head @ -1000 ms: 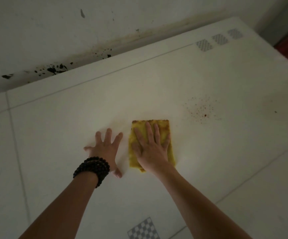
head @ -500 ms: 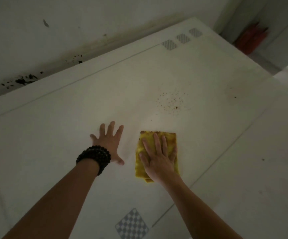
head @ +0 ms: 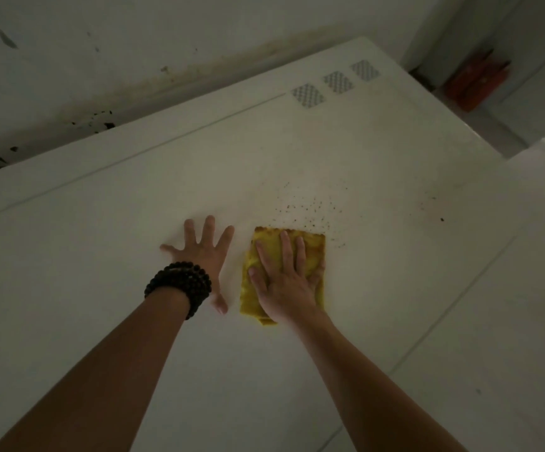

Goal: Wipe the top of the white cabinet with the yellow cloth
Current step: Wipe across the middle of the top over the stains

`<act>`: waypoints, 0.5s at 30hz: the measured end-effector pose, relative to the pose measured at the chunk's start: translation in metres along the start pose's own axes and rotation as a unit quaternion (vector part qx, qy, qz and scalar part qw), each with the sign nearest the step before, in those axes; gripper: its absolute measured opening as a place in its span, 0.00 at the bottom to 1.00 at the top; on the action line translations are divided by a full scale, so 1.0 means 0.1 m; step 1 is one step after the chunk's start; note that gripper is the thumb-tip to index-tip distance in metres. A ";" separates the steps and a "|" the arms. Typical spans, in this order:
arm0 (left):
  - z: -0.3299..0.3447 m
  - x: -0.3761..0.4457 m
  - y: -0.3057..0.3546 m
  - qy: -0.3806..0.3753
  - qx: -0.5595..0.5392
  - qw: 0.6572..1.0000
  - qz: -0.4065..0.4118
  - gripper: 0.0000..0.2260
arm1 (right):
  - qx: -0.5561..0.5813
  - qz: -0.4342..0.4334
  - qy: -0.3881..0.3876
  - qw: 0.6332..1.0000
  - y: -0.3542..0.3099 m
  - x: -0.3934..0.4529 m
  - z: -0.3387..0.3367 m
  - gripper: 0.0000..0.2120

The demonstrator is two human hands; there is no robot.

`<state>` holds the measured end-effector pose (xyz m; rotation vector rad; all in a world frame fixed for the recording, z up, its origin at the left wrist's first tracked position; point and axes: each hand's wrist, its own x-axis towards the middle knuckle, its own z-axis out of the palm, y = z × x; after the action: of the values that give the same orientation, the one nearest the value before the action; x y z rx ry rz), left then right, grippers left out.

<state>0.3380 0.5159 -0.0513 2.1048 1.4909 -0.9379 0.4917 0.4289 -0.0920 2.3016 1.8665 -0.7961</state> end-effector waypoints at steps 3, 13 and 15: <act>0.04 0.03 0.00 -0.003 0.006 1.000 0.002 0.69 | 0.004 -0.005 -0.007 1.000 -0.01 0.32 -0.17 0.28; -0.03 0.01 0.06 -0.031 0.013 0.999 -0.022 0.68 | -0.006 -0.071 -0.016 0.997 0.04 0.43 -0.23 0.28; -0.04 -0.02 0.07 -0.028 0.009 0.999 -0.024 0.68 | -0.013 -0.067 -0.022 0.997 0.11 0.02 -0.08 0.27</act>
<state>0.3453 0.5147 -0.0478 2.0465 1.5152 -1.0226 0.5052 0.4306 -0.0891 2.1440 2.0181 -0.8239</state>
